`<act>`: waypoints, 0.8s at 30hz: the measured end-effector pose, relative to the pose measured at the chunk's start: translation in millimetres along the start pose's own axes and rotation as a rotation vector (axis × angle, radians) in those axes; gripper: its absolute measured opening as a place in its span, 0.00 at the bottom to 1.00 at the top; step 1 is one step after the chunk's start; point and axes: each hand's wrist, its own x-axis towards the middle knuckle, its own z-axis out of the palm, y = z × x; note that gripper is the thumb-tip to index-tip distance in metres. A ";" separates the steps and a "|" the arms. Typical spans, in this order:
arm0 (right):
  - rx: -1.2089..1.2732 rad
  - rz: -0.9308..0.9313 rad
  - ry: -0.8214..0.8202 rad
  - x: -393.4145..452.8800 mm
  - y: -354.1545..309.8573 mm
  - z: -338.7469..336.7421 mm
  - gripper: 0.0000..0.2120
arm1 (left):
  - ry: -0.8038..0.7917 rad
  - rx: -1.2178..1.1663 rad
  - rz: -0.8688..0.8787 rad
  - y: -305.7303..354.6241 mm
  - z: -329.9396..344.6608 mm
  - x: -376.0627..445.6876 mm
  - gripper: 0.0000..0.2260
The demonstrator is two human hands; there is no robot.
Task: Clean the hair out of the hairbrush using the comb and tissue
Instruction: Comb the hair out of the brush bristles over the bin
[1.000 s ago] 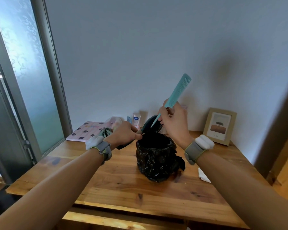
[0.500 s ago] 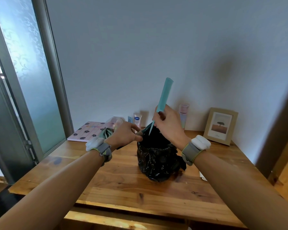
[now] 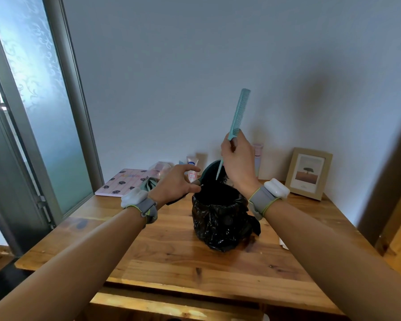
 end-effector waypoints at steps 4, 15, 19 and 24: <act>-0.102 0.145 -0.179 5.3 3.5 3.5 0.07 | 0.008 0.029 0.012 -3.6 -1.7 3.6 0.27; -0.503 0.300 -0.653 13.8 1.1 26.5 0.12 | 0.044 0.233 0.113 2.7 0.4 9.8 0.23; -0.496 0.369 -0.530 15.1 4.2 31.8 0.15 | 0.105 0.313 0.138 6.7 -1.3 8.1 0.25; -0.430 0.422 -0.407 13.1 6.8 29.5 0.11 | 0.094 0.351 0.069 10.2 0.4 9.0 0.27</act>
